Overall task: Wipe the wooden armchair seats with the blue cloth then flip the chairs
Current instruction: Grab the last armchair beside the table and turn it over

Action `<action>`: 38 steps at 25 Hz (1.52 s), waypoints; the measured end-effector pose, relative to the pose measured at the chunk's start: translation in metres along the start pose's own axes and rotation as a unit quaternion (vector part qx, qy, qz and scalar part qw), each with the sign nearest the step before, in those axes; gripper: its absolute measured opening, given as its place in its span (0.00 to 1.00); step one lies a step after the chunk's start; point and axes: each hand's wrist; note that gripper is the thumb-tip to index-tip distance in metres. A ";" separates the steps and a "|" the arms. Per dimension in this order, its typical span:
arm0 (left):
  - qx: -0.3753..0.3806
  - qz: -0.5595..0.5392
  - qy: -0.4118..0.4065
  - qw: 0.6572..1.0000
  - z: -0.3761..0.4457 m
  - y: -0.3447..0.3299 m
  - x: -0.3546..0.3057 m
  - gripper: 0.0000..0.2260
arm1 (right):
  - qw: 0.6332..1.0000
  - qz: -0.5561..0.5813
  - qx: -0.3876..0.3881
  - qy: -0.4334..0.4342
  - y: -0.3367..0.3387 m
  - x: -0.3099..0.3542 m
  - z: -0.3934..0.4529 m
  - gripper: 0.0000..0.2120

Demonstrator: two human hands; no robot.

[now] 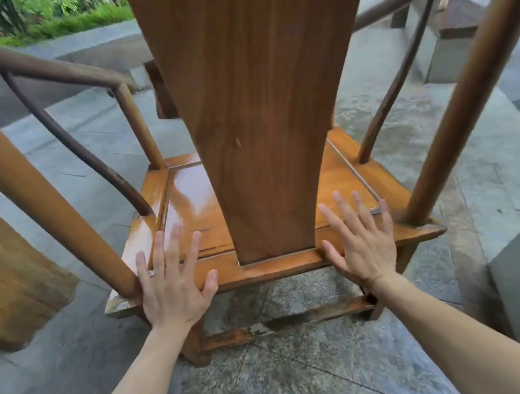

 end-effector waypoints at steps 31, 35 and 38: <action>-0.153 0.004 0.038 0.988 0.010 -0.036 -0.002 0.29 | 0.988 -0.006 -0.156 -0.004 -0.038 -0.012 0.023 0.28; -0.122 -0.001 0.067 0.990 0.031 -0.039 -0.023 0.28 | 0.989 0.001 -0.146 0.019 -0.056 -0.033 0.060 0.27; -0.096 -0.011 0.099 0.990 0.047 -0.045 -0.033 0.29 | 0.991 0.013 -0.126 0.032 -0.075 -0.042 0.091 0.27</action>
Point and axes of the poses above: each hand's wrist, its own z-axis towards the middle knuckle, its own y-axis out of the back of the hand, x = y × z, and after that the axes turned 5 degrees about x, right-handed
